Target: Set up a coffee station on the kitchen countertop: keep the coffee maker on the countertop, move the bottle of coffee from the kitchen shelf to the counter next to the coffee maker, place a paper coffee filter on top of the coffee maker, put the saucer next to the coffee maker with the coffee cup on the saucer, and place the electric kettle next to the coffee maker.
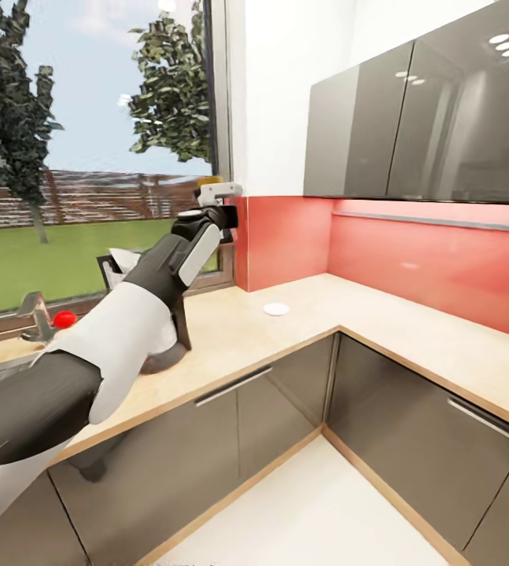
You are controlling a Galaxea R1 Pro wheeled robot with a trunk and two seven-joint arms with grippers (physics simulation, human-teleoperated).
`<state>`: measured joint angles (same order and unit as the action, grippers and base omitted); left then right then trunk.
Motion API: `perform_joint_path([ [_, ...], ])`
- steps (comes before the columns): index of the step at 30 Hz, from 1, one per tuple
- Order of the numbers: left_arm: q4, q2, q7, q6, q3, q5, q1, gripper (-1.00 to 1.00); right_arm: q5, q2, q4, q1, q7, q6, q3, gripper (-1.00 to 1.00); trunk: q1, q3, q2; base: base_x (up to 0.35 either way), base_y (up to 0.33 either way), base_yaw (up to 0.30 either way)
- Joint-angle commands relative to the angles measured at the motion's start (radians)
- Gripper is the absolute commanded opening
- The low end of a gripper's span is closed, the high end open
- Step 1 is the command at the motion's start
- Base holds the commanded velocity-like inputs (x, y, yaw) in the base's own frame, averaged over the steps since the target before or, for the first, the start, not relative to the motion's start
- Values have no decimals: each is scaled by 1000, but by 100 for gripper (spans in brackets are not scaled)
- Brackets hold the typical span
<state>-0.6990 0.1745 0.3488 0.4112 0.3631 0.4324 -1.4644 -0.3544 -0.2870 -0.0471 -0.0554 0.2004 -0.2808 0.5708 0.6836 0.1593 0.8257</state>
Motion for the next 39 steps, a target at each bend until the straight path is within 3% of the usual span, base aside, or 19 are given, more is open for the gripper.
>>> perform_joint_path([
  [1, 0, 0, 8, 3, 3, 6, -1, -100, -11, 1, -4, -1, 7, -6, 6, 100, 0, 2, 1, 0, 0, 269],
  [9, -1, 0, 7, 3, 4, 6, -1, -100, -11, 0, -4, -1, 7, -6, 6, 100, 0, 2, 1, -33, 0, 264],
  [16, -2, 0, 7, 3, 8, 7, -1, -100, -11, 0, -4, -1, 8, -6, 6, 100, 0, 2, 1, -277, 0, 43],
  [28, -2, 0, 7, 3, 8, 6, -1, -100, -9, 0, -4, -1, 10, -6, 6, 100, 0, 2, 1, -22, 0, 88],
  [39, -2, 0, 7, 3, 8, 6, -1, -100, -9, 0, -4, -1, 10, -6, 7, 100, 0, 2, 1, 0, -231, 0],
])
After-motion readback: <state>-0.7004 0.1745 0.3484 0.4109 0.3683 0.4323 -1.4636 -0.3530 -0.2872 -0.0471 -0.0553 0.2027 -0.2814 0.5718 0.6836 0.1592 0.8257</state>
